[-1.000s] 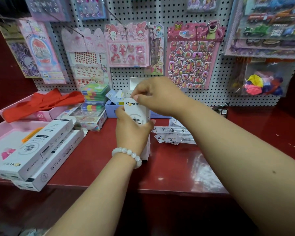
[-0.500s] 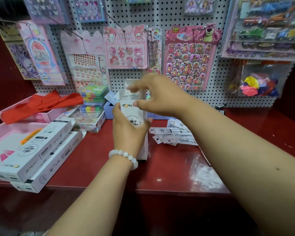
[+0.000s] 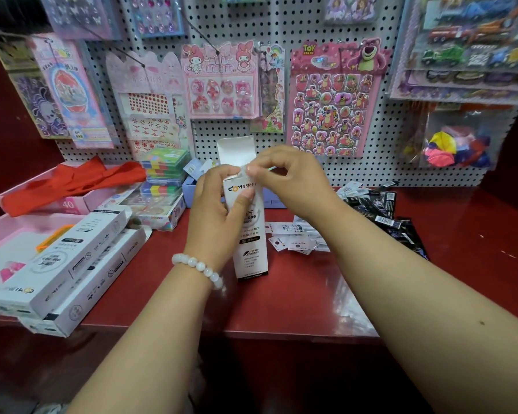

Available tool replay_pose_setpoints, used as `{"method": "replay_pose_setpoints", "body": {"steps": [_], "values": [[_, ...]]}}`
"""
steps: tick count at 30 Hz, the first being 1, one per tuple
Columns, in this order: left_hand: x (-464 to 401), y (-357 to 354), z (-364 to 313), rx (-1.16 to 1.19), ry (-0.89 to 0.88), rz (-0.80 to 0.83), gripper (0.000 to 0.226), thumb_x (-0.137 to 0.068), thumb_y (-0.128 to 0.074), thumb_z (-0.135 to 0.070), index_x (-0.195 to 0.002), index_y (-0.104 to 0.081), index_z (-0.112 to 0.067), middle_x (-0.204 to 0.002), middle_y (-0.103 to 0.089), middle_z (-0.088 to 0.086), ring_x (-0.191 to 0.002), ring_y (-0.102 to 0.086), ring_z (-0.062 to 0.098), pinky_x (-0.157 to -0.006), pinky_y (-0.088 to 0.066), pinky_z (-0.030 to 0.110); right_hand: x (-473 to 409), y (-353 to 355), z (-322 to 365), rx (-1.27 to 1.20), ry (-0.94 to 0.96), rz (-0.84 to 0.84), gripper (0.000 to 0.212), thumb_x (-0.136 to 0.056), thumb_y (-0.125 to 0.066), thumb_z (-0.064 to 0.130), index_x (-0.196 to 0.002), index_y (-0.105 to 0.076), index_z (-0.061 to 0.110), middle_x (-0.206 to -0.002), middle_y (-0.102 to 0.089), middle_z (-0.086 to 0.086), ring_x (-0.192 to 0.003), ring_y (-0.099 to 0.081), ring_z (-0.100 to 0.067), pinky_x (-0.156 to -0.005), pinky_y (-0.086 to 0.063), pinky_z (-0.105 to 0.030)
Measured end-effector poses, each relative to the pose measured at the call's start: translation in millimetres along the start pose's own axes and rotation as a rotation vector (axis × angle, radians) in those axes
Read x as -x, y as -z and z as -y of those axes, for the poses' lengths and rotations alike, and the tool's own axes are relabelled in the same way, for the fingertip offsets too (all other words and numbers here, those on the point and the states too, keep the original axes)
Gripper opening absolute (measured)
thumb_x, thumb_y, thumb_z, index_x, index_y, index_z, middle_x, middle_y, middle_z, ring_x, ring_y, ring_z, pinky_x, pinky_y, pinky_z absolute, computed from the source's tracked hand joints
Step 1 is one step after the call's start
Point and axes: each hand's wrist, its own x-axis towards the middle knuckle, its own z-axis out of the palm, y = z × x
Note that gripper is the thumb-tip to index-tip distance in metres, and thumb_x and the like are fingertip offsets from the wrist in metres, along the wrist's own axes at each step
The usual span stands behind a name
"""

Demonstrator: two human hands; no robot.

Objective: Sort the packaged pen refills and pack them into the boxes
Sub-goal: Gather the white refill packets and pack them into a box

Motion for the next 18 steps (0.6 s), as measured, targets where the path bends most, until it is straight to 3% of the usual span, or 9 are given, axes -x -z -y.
{"method": "replay_pose_setpoints", "body": {"steps": [3, 5, 7, 9, 11, 14, 16, 18], "values": [[-2.3, 0.1, -3.8, -0.108, -0.088, 0.006, 0.026, -0.095, -0.044, -0.031, -0.112, -0.056, -0.015, -0.109, -0.053, -0.005, -0.104, -0.049, 0.008, -0.087, -0.035, 0.007, -11.3, -4.3, 3.9, -0.127, -0.098, -0.081, 0.017, -0.091, -0.058, 0.033, -0.084, -0.061, 0.018, -0.070, -0.057, 0.002, -0.068, -0.055, -0.017, -0.073, -0.049, -0.045], [-3.4, 1.1, -4.5, -0.134, -0.137, -0.028, 0.029, -0.098, -0.038, -0.025, -0.111, -0.059, -0.009, -0.109, -0.052, -0.004, -0.109, -0.045, 0.008, -0.092, -0.030, 0.005, -18.9, -9.2, 6.4, -0.114, -0.095, -0.069, 0.019, -0.093, -0.053, 0.036, -0.097, -0.054, 0.018, -0.064, -0.046, 0.005, -0.060, -0.046, -0.011, -0.063, -0.043, -0.037], [-6.4, 3.3, -2.6, -0.138, -0.149, -0.050, 0.030, -0.098, -0.038, -0.024, -0.110, -0.061, -0.008, -0.111, -0.053, -0.002, -0.113, -0.044, 0.010, -0.096, -0.031, 0.011, -20.7, -13.7, 6.4, -0.139, -0.097, -0.007, 0.021, -0.095, -0.051, 0.032, -0.096, -0.059, 0.012, -0.064, -0.044, 0.005, -0.060, -0.044, -0.010, -0.065, -0.042, -0.032], [-9.0, 5.2, -1.8, -0.087, -0.105, -0.055, 0.023, -0.096, -0.041, -0.027, -0.106, -0.057, -0.014, -0.107, -0.055, -0.002, -0.104, -0.050, 0.013, -0.092, -0.038, 0.020, -18.2, -15.0, 4.1, -0.263, -0.112, 0.021, 0.016, -0.094, -0.055, 0.025, -0.085, -0.062, 0.015, -0.066, -0.050, 0.001, -0.062, -0.047, -0.010, -0.066, -0.045, -0.032], [-9.8, 4.9, -6.3, 0.043, -0.037, -0.043, 0.017, -0.094, -0.046, -0.029, -0.108, -0.044, -0.021, -0.102, -0.052, -0.009, -0.096, -0.052, 0.006, -0.085, -0.042, 0.018, -15.0, -15.0, 0.3, -0.416, -0.149, 0.025, 0.011, -0.090, -0.058, 0.022, -0.081, -0.064, 0.021, -0.078, -0.056, -0.006, -0.073, -0.054, -0.015, -0.073, -0.049, -0.037], [-11.4, 4.2, -10.0, 0.141, -0.011, 0.000, 0.036, -0.093, -0.052, -0.026, -0.122, -0.030, -0.026, -0.116, -0.048, -0.008, -0.108, -0.049, -0.005, -0.090, -0.042, 0.015, -10.1, -15.0, -5.9, -0.568, -0.172, 0.017, 0.008, -0.089, -0.057, 0.018, -0.085, -0.064, 0.022, -0.091, -0.060, -0.005, -0.090, -0.057, -0.020, -0.086, -0.049, -0.041], [-12.7, 5.1, -9.2, 0.147, -0.011, 0.034, 0.044, -0.092, -0.051, -0.030, -0.129, -0.026, -0.030, -0.128, -0.048, 0.003, -0.118, -0.049, 0.013, -0.098, -0.044, 0.032, -7.6, -15.9, -9.2, -0.538, -0.124, 0.013, 0.007, -0.089, -0.058, 0.019, -0.092, -0.063, 0.023, -0.095, -0.062, -0.003, -0.092, -0.058, -0.019, -0.090, -0.050, -0.041], [-13.5, 6.9, -10.2, 0.132, -0.005, 0.068, 0.045, -0.091, -0.049, -0.034, -0.130, -0.026, -0.033, -0.132, -0.045, 0.004, -0.121, -0.047, 0.020, -0.102, -0.042, 0.043, -5.7, -17.1, -10.6, -0.470, -0.074, 0.010, 0.010, -0.085, -0.062, 0.024, -0.095, -0.063, 0.025, -0.094, -0.063, -0.001, -0.090, -0.058, -0.015, -0.088, -0.050, -0.041]]}}
